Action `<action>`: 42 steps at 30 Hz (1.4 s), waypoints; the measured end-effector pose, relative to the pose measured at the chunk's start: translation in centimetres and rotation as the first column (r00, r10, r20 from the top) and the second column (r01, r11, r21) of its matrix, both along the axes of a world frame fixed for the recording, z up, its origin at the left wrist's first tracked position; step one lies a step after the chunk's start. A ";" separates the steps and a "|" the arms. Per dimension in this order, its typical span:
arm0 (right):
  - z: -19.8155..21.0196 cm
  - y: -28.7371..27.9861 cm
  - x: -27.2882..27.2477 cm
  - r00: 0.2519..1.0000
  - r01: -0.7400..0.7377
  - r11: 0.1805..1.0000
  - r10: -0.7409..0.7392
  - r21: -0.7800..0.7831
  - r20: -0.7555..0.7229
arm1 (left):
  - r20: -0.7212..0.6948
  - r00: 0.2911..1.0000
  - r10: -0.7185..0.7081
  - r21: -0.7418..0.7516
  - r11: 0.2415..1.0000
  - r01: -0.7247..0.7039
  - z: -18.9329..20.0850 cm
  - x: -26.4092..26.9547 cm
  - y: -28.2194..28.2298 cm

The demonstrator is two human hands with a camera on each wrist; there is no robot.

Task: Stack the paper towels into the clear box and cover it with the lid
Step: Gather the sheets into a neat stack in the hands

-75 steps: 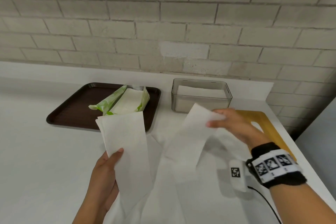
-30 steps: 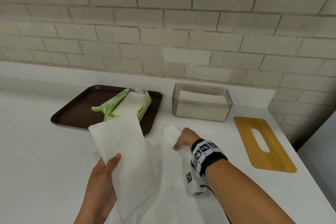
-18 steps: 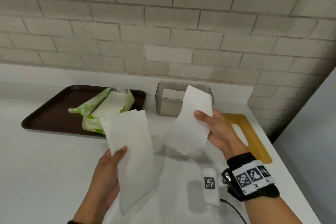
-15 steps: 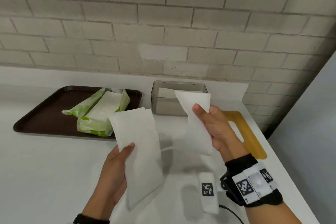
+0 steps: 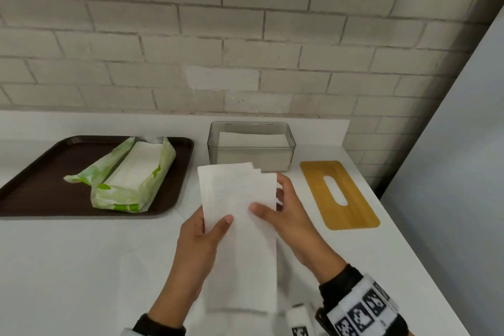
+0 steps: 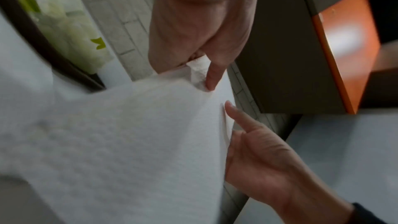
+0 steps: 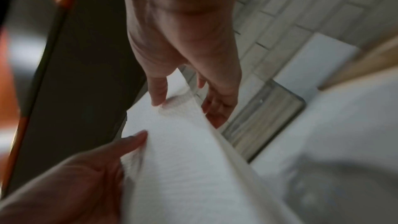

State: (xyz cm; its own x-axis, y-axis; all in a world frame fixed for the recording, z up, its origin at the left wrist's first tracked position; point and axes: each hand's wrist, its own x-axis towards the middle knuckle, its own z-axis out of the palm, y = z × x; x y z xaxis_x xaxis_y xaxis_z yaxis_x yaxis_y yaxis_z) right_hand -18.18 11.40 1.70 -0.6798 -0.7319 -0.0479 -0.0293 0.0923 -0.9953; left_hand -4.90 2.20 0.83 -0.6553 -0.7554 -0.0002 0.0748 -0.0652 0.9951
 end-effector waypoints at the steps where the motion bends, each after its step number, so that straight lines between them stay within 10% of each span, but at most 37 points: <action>1: -0.5 0.4 0.3 0.998 -0.031 0.999 0.032 -0.022 0.051 | 0.005 1.000 0.022 -0.053 0.998 -0.022 0.0 0.0 0.0; 12: 0.9 0.2 2.4 0.974 0.018 0.973 -0.069 -0.229 -0.217 | -0.064 0.994 0.091 -0.210 0.972 -0.103 1.1 -0.8 0.3; 19: 0.1 0.3 1.9 0.987 0.034 0.999 -0.037 -0.021 -0.155 | -0.045 0.995 0.088 -0.163 0.982 -0.094 0.8 -1.2 0.3; 24: -0.5 2.8 1.2 0.924 -0.232 0.833 0.350 0.502 -0.155 | -0.129 0.971 0.204 0.031 0.979 -0.201 1.2 0.6 -1.7; 32: -0.1 5.3 -1.1 0.990 0.139 0.990 -0.139 0.003 0.025 | 0.068 0.989 0.135 -0.013 0.991 -0.134 -2.4 3.8 -2.2; 42: -4.6 5.8 0.3 0.952 0.207 0.968 -0.232 0.139 0.201 | 0.138 0.980 0.143 0.062 0.986 -0.153 -5.2 3.5 -0.8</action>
State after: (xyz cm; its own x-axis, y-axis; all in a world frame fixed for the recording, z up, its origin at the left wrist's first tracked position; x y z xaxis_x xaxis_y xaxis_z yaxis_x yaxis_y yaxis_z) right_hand -17.88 17.16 -2.94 -0.7873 -0.5466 -0.2852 0.2174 0.1867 -0.9581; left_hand -1.41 1.35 -4.38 -0.5266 -0.8389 -0.1379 -0.0436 -0.1354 0.9898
